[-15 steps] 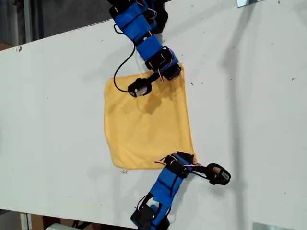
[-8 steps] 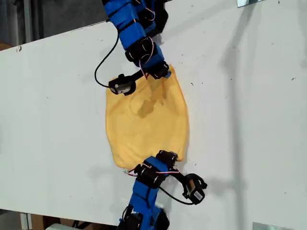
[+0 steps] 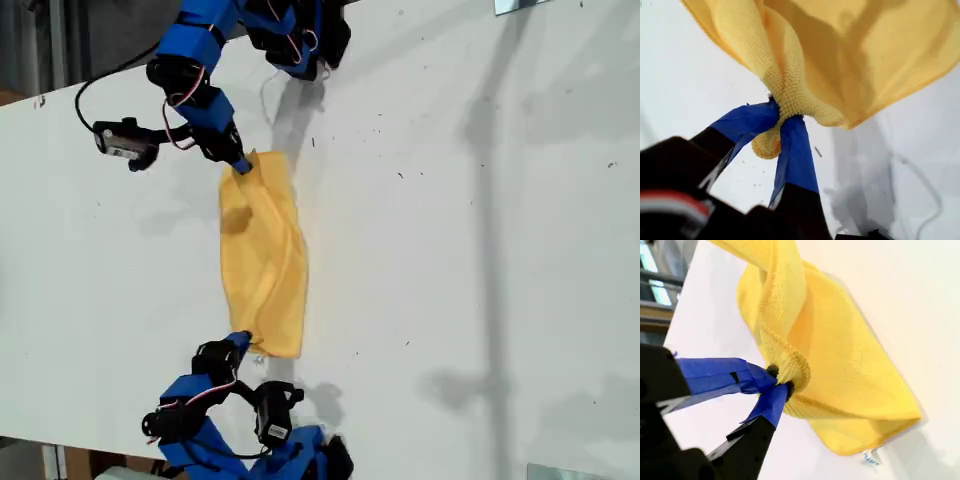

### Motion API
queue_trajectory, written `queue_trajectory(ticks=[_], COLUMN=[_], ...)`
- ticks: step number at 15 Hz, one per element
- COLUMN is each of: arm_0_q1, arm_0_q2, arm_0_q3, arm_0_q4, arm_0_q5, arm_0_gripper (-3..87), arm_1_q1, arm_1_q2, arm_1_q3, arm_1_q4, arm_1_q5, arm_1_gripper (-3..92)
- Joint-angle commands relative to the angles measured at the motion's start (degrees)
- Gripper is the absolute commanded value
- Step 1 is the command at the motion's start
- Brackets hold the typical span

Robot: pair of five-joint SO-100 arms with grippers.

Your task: Grasp corners of a square towel and fold twice.

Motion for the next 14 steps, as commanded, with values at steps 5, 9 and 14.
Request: queue_trajectory(ticks=[5,9,14], arm_0_q1=[-36.39,-43.33,-36.39], arm_0_q2=[-2.11,-15.64,-7.21], arm_0_q3=[-1.85,-2.55,7.21], arm_0_q4=[-10.11,-18.11,-12.57], arm_0_q5=[16.61,18.63,12.74], arm_0_gripper=[-1.3,-1.3,-1.3], arm_1_q1=[27.07,34.01,30.06], arm_1_q2=[-22.68,-45.26,-39.37], arm_1_q3=[-20.92,-33.57,-29.44], arm_1_q4=[-11.51,-17.23,-11.43], arm_1_q5=[-12.3,-14.15,-13.97], arm_1_gripper=[-0.1,-0.1,-0.1])
